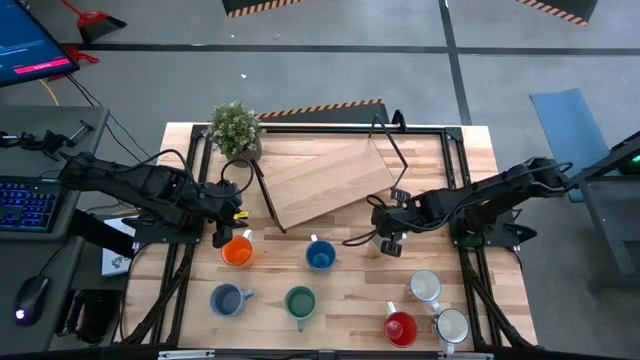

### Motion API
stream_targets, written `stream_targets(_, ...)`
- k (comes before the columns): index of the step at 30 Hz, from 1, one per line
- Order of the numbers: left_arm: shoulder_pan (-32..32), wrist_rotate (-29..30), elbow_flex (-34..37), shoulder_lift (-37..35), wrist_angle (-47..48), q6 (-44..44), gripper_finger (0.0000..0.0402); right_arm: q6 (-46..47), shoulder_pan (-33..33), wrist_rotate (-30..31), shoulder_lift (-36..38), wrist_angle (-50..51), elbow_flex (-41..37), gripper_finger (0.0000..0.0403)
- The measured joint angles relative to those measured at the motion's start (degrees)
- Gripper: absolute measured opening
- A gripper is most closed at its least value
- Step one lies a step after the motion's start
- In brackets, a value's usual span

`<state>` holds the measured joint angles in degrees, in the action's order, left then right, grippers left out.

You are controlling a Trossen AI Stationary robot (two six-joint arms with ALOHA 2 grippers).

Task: Place coffee mugs
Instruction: Put the yellow patterned mug on the shelf

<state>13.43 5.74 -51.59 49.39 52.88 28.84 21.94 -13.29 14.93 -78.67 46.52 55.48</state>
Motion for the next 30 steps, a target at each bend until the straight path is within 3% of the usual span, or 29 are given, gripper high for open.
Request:
stream_targets(13, 0.0, 0.0, 0.0, 0.0, 0.0, -0.01, 0.0099, -6.79, 0.17, 0.59, -0.09, 2.41, 4.03, 0.0073)
stream_targets(30, 0.0, 0.0, 0.0, 0.0, 0.02, 0.0, 0.0099, -6.83, 0.12, -1.11, -0.28, 4.66, 3.66, 0.0073)
